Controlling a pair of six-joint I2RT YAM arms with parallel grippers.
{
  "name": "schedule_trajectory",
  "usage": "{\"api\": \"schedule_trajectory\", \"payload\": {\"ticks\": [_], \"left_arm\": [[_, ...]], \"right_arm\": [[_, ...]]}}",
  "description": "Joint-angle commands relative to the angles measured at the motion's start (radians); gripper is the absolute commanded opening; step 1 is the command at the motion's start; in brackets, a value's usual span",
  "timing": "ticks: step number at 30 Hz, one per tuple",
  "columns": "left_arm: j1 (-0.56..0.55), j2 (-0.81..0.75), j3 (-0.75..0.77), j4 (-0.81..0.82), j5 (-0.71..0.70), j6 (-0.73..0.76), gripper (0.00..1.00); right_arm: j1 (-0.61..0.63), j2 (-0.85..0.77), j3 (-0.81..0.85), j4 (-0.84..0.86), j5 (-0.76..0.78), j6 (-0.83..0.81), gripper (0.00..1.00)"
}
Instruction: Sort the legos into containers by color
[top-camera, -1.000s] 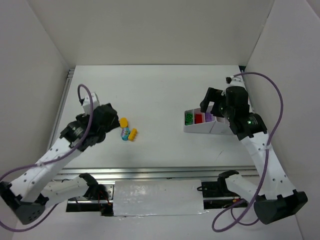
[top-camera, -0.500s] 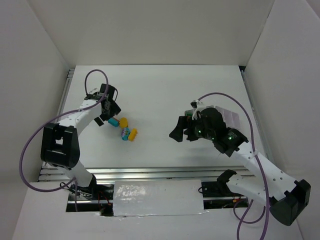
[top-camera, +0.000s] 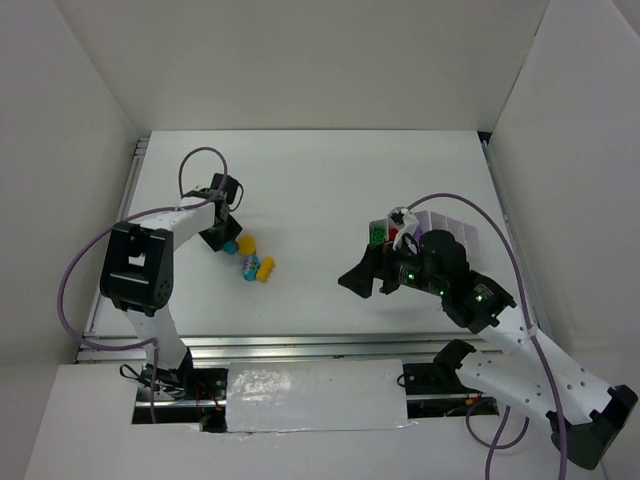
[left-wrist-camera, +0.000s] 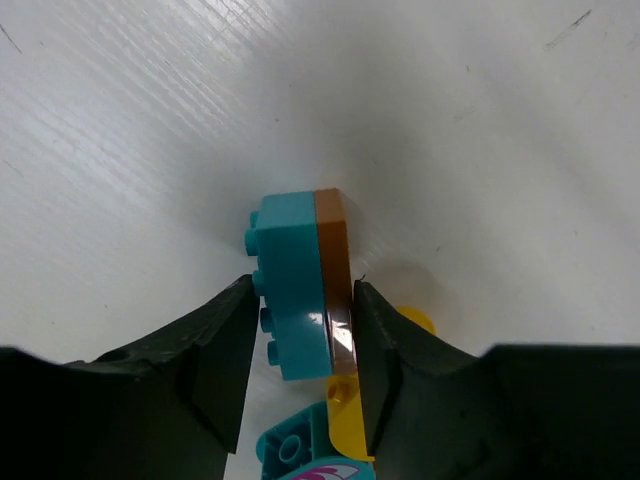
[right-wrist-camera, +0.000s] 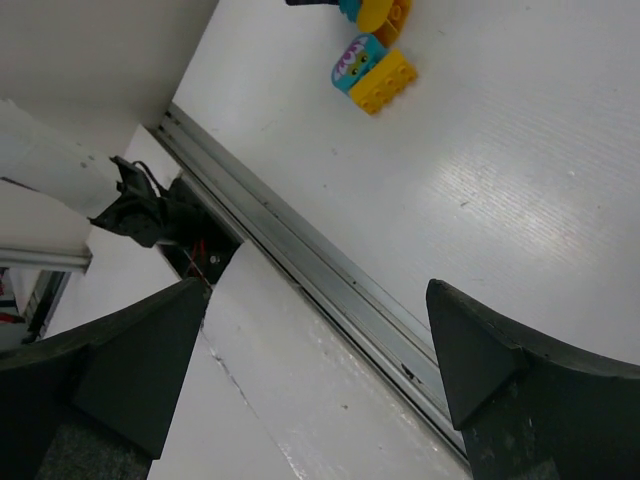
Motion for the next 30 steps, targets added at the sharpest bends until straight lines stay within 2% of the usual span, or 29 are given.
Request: {"api": "schedule_trajectory", "payload": {"ticks": [1, 2, 3, 5, 8, 9, 11, 13, 14, 15, 17, 20, 23, 25, 30], "left_arm": [[0.005, 0.005, -0.02, 0.022, -0.024, -0.029, 0.51], [0.005, -0.004, -0.026, 0.028, -0.029, -0.034, 0.45], [0.005, -0.026, -0.036, 0.027, -0.036, -0.034, 0.33], [0.005, -0.052, -0.04, 0.028, -0.059, -0.031, 0.25], [0.005, -0.101, -0.039, 0.031, -0.078, 0.001, 0.02], [0.005, -0.138, -0.042, 0.039, -0.072, 0.035, 0.0], [0.004, -0.193, -0.057, 0.068, -0.043, 0.064, 0.0], [-0.007, -0.312, -0.1, 0.094, -0.006, 0.1, 0.0], [-0.015, -0.36, -0.115, 0.114, 0.052, 0.129, 0.0], [-0.043, -0.448, -0.14, 0.135, 0.077, 0.13, 0.0], [-0.099, -0.524, -0.148, 0.137, 0.103, 0.124, 0.0], [-0.32, -0.595, -0.074, 0.068, 0.083, 0.03, 0.0], [-0.479, -0.624, -0.027, 0.05, 0.057, -0.059, 0.0], [-0.58, -0.644, -0.022, 0.086, 0.037, -0.119, 0.0], [-0.729, -0.615, 0.02, 0.122, -0.009, -0.19, 0.0]], "right_arm": [[0.013, -0.067, 0.01, 0.017, -0.016, 0.018, 1.0], [0.013, -0.082, 0.008, 0.017, -0.022, 0.016, 0.99], [0.015, -0.089, 0.007, 0.014, -0.024, 0.015, 0.99], [0.015, -0.101, -0.001, 0.018, -0.027, 0.016, 0.99], [0.013, -0.118, -0.023, 0.052, -0.048, 0.025, 0.99], [0.015, -0.122, -0.033, 0.07, -0.049, 0.037, 0.99], [0.015, -0.135, -0.044, 0.089, -0.033, 0.056, 1.0], [0.015, -0.144, -0.076, 0.145, -0.024, 0.099, 1.0], [0.015, -0.148, -0.09, 0.171, -0.029, 0.119, 0.99], [0.015, -0.155, -0.131, 0.248, -0.035, 0.167, 0.99], [0.019, -0.165, -0.177, 0.328, -0.015, 0.218, 0.97], [0.032, -0.161, -0.262, 0.486, 0.033, 0.292, 0.94], [0.052, -0.141, -0.326, 0.656, 0.094, 0.314, 0.92], [0.081, -0.126, -0.334, 0.69, 0.143, 0.286, 0.92], [0.133, -0.099, -0.326, 0.735, 0.287, 0.2, 0.91]]}}
